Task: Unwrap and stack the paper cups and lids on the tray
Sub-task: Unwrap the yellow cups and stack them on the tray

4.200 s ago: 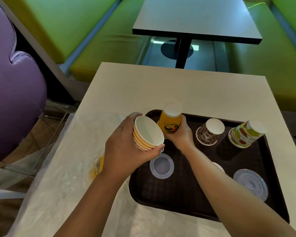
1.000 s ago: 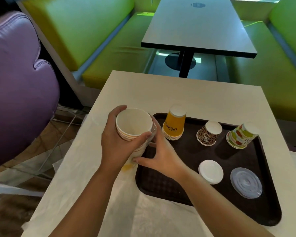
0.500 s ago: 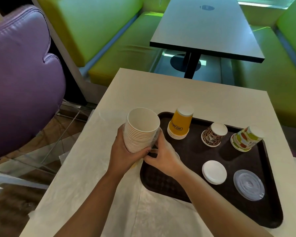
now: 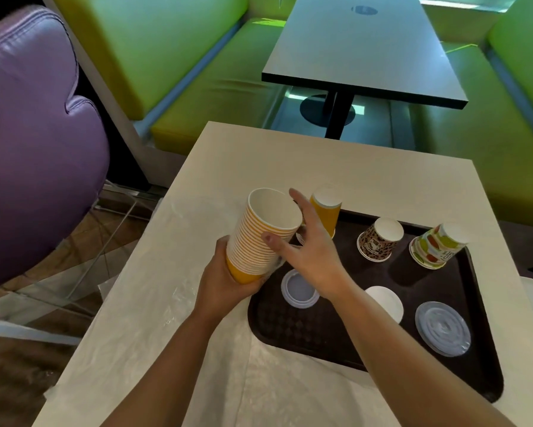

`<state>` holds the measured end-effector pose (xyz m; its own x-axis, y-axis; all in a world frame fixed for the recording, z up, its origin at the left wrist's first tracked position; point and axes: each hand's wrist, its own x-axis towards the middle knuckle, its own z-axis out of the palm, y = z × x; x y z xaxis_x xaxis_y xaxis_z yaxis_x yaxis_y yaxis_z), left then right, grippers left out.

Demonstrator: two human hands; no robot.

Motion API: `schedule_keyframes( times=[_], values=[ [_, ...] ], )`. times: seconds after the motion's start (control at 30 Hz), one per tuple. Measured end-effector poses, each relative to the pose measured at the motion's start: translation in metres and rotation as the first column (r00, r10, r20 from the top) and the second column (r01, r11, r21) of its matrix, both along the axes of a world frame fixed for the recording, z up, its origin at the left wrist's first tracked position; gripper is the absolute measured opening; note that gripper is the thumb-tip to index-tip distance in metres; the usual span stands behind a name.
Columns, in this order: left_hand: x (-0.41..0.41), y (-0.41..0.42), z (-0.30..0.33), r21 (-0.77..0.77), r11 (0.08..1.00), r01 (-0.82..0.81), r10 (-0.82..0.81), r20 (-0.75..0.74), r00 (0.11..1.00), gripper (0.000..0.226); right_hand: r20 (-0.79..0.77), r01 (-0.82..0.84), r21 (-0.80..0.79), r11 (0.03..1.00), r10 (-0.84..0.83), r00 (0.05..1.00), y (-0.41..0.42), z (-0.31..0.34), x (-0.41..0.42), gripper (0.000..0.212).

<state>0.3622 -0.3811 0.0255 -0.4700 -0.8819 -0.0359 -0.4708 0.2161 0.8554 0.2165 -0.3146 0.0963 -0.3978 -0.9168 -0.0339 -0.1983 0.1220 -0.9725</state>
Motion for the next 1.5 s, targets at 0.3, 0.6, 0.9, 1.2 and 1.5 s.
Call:
schedule_keyframes(
  times=[0.3, 0.6, 0.9, 1.2, 1.5],
  values=[
    [-0.026, 0.012, 0.058, -0.150, 0.970, 0.189, -0.199, -0.052, 0.979, 0.102, 0.229, 0.105, 0.004, 0.994, -0.104, 0.968, 0.022, -0.019, -0.005, 0.070],
    [-0.041, 0.028, 0.064, -0.336, 0.917, 0.215, -0.152, 0.203, 0.967, 0.096, 0.337, 0.135, 0.062, 0.989, -0.148, 0.930, 0.046, -0.017, -0.007, 0.057],
    [-0.048, 0.034, 0.059, -0.336, 0.910, 0.243, -0.178, 0.213, 0.961, 0.094, -0.020, 0.099, 0.081, 0.992, -0.098, 0.995, 0.052, -0.008, -0.033, 0.077],
    [-0.051, 0.031, 0.055, -0.332, 0.905, 0.265, -0.196, 0.227, 0.954, 0.090, -0.228, -0.109, 0.159, 0.981, 0.144, 0.963, 0.050, 0.007, -0.047, 0.067],
    [-0.052, 0.033, 0.053, -0.301, 0.917, 0.262, -0.197, 0.229, 0.953, 0.089, -0.165, -0.065, 0.062, 0.996, 0.074, 0.983, 0.046, 0.009, -0.069, 0.055]
  ],
)
